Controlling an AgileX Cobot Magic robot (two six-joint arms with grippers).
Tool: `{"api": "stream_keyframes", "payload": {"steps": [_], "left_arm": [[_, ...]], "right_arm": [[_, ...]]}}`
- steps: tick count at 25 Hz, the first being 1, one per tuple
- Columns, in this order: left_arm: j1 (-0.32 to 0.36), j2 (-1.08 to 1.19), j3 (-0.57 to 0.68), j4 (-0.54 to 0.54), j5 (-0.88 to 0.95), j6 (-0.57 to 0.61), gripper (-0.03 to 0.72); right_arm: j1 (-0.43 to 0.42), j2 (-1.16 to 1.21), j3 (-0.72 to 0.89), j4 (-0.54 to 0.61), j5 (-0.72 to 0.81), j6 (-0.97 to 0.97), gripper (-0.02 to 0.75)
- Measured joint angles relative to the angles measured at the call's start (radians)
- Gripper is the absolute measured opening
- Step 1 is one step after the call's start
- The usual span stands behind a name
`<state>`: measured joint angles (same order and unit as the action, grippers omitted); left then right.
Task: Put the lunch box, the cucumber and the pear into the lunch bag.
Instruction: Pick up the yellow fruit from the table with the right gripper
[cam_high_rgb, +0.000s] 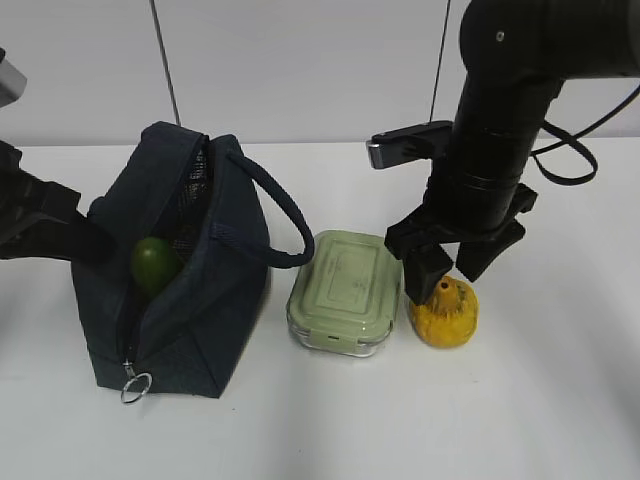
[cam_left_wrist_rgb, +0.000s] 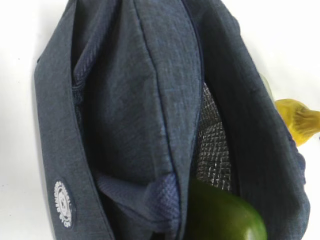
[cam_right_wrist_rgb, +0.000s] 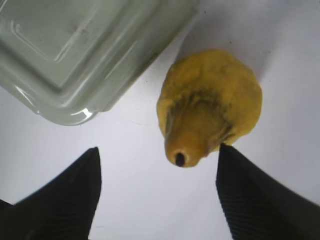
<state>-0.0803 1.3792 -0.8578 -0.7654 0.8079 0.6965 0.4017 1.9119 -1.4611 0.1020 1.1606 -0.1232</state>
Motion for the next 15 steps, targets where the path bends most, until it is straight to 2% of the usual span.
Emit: {"api": "stream_keyframes", "payload": {"steps": [6, 10, 12, 15], "left_arm": [[0.000, 0.000, 0.000, 0.001, 0.000, 0.000, -0.015], [0.000, 0.000, 0.000, 0.001, 0.000, 0.000, -0.015], [0.000, 0.000, 0.000, 0.001, 0.000, 0.000, -0.015], [0.000, 0.000, 0.000, 0.001, 0.000, 0.000, -0.015]], "right_arm": [[0.043, 0.064, 0.003, -0.131, -0.036, 0.083, 0.549], [0.049, 0.088, 0.003, -0.166, -0.055, 0.106, 0.534], [0.049, 0.092, 0.003, -0.194, -0.056, 0.110, 0.468], [0.049, 0.093, 0.003, -0.230, -0.062, 0.112, 0.292]]}}
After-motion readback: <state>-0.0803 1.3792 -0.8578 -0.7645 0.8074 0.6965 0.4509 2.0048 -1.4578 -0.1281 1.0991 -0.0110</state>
